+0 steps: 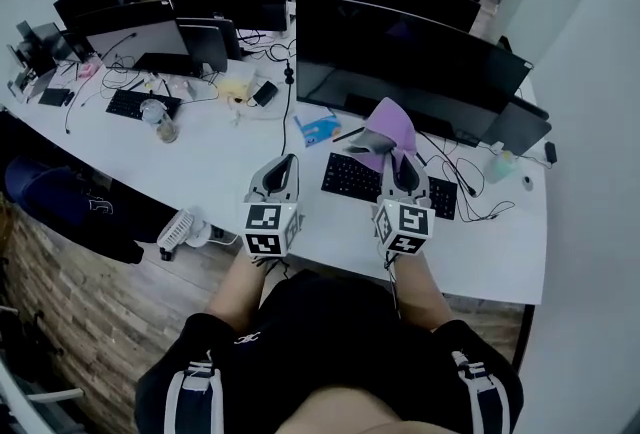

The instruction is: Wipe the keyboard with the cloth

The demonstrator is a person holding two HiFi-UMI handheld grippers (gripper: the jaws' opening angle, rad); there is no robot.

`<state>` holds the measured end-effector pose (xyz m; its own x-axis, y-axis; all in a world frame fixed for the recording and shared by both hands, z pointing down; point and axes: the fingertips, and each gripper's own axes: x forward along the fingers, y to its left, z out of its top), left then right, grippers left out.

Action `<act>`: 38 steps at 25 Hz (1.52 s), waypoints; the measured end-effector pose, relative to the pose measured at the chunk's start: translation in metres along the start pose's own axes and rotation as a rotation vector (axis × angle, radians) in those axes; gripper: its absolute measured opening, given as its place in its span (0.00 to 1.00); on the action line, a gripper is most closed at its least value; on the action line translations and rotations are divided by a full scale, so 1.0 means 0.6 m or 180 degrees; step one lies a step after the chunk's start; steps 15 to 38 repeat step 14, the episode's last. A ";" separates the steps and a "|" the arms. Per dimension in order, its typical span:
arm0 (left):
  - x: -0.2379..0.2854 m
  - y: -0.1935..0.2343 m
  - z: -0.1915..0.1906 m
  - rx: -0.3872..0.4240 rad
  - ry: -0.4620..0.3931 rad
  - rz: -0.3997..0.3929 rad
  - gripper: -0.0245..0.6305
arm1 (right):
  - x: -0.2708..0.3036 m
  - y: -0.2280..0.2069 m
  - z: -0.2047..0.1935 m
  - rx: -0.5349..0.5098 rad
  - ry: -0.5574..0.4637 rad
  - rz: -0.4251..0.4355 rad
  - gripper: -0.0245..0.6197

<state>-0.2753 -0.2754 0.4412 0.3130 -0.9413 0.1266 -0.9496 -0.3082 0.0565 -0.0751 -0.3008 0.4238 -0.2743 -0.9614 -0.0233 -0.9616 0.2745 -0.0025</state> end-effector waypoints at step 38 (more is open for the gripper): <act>-0.029 -0.009 0.004 0.0032 -0.0021 -0.0004 0.05 | -0.025 0.005 -0.009 -0.0003 0.0054 -0.0028 0.16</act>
